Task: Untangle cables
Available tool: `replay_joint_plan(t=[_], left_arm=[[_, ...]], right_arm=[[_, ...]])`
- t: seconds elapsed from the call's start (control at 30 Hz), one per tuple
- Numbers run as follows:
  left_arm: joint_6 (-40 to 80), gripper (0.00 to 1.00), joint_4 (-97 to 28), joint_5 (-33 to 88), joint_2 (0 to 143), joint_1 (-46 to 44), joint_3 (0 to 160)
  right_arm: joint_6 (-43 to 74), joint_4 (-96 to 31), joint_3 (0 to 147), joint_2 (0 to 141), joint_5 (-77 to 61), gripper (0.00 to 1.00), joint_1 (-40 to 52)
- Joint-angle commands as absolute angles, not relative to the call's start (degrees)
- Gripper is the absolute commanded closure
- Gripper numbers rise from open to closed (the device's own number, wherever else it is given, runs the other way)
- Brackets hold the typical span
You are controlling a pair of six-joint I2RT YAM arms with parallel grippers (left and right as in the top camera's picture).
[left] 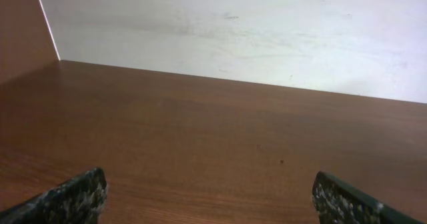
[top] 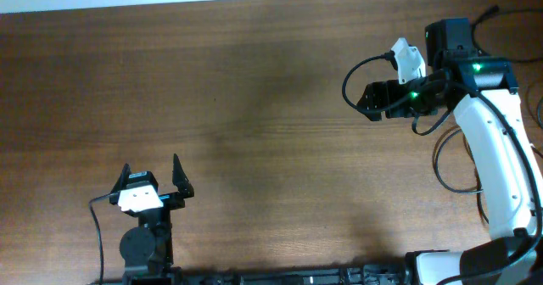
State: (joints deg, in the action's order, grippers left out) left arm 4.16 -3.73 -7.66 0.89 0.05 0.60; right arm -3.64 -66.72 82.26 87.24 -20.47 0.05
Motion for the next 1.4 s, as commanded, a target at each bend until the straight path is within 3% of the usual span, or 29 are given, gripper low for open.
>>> replay_joint_plan(t=[0.0,0.97,1.07,1.37], left_arm=[[4.29,0.01,-4.16,-6.90,0.30,-0.08,0.54],[4.29,0.01,-4.16,-6.90,0.30,-0.05,0.54],[4.32,0.01,-4.16,-6.90,0.30,-0.05,0.54],[4.29,0.01,-4.16,-6.92,0.30,-0.05,0.54]], right_arm=[[-4.08,-66.59,82.24,86.30,-20.34,0.08,0.36],[-4.29,-66.28,82.15,85.58,-18.72,0.08,0.38],[-4.27,-59.27,79.00,83.09,-18.22,0.08,0.38],[-4.05,-17.80,47.13,66.70,-20.82,0.08,3.64]])
